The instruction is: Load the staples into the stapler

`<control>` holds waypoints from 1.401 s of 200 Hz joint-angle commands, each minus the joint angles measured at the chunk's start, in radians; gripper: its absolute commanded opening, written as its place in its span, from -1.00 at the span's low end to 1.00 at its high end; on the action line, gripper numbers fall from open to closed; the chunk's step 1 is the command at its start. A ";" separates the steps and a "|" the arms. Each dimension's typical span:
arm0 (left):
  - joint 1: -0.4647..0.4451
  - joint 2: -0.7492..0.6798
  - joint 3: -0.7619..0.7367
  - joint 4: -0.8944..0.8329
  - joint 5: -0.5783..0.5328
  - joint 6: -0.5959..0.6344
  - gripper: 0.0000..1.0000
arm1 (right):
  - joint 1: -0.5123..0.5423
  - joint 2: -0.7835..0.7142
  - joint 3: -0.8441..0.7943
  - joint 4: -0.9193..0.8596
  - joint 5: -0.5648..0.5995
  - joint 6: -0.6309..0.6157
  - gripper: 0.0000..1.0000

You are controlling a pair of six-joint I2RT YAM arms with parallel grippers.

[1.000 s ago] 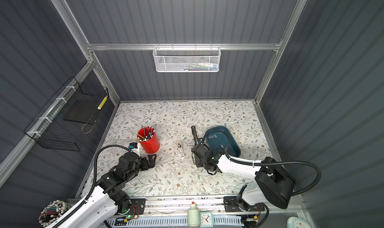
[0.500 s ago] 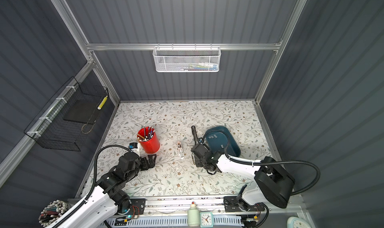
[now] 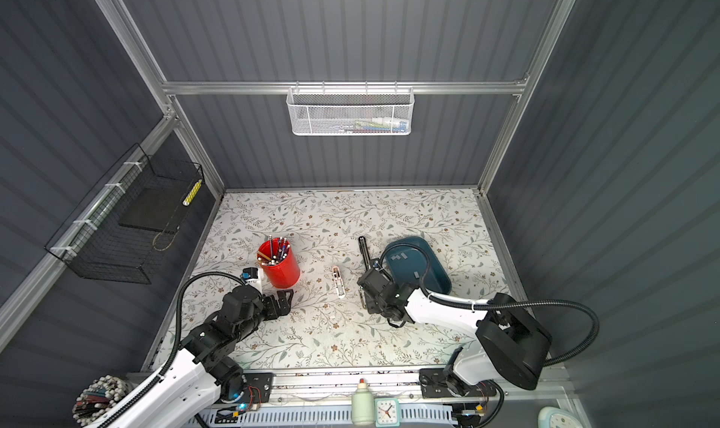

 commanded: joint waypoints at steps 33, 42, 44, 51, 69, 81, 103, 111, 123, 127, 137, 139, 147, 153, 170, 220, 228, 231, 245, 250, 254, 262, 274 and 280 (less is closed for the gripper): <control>-0.002 -0.008 0.015 0.010 0.008 0.018 0.99 | 0.014 0.024 0.026 -0.056 0.045 0.007 -0.37; -0.002 -0.008 0.015 0.011 0.009 0.019 0.99 | 0.014 0.026 0.028 -0.058 0.045 0.008 -0.35; -0.002 -0.008 0.015 0.012 0.009 0.019 0.99 | 0.014 0.026 0.028 -0.058 0.046 0.008 -0.35; -0.002 -0.009 0.015 0.011 0.009 0.018 0.99 | 0.014 0.028 0.030 -0.059 0.046 0.007 -0.35; -0.002 -0.009 0.015 0.011 0.009 0.018 0.99 | 0.016 0.035 0.032 -0.060 0.046 0.008 -0.34; -0.002 -0.009 0.015 0.010 0.009 0.019 1.00 | 0.015 0.039 0.037 -0.066 0.052 0.009 -0.34; -0.002 -0.011 0.015 0.010 0.009 0.018 0.99 | 0.022 0.046 0.043 -0.078 0.068 0.010 -0.34; -0.002 -0.011 0.015 0.010 0.009 0.019 0.99 | 0.029 0.048 0.046 -0.085 0.081 0.011 -0.34; -0.002 -0.011 0.015 0.012 0.011 0.019 0.99 | 0.036 0.056 0.054 -0.102 0.105 0.016 -0.34; -0.002 -0.011 0.015 0.010 0.009 0.019 0.99 | 0.038 0.058 0.055 -0.106 0.111 0.018 -0.34; -0.002 -0.011 0.014 0.010 0.010 0.018 0.99 | 0.044 0.068 0.062 -0.116 0.122 0.020 -0.34; -0.002 -0.011 0.015 0.010 0.010 0.018 0.99 | 0.045 0.069 0.063 -0.117 0.123 0.021 -0.34; -0.002 -0.010 0.014 0.010 0.010 0.018 0.99 | 0.050 0.078 0.069 -0.124 0.132 0.021 -0.33; -0.002 -0.010 0.015 0.010 0.010 0.019 0.99 | 0.053 0.084 0.073 -0.127 0.137 0.023 -0.32; -0.002 -0.009 0.015 0.010 0.009 0.019 0.99 | 0.064 0.108 0.091 -0.164 0.160 0.027 -0.31; -0.002 -0.010 0.014 0.010 0.009 0.019 1.00 | 0.081 0.165 0.133 -0.216 0.215 0.040 -0.25; -0.002 -0.010 0.015 0.011 0.009 0.019 0.99 | 0.084 0.170 0.136 -0.218 0.217 0.039 -0.23; -0.002 -0.010 0.015 0.011 0.010 0.019 1.00 | 0.084 0.172 0.137 -0.219 0.217 0.039 -0.23; -0.002 -0.011 0.015 0.010 0.011 0.018 0.99 | 0.086 0.177 0.143 -0.224 0.220 0.039 -0.23; -0.002 -0.011 0.015 0.011 0.011 0.019 0.99 | 0.087 0.177 0.143 -0.224 0.221 0.039 -0.23; -0.002 -0.011 0.014 0.011 0.011 0.020 0.99 | 0.088 0.176 0.143 -0.221 0.220 0.038 -0.23; -0.002 -0.012 0.015 0.011 0.011 0.019 0.99 | 0.092 0.171 0.142 -0.216 0.221 0.034 -0.23; -0.001 -0.013 0.014 0.011 0.011 0.018 0.99 | 0.096 0.164 0.142 -0.209 0.221 0.030 -0.23; -0.002 -0.013 0.014 0.011 0.012 0.018 0.99 | 0.097 0.157 0.140 -0.198 0.213 0.017 -0.23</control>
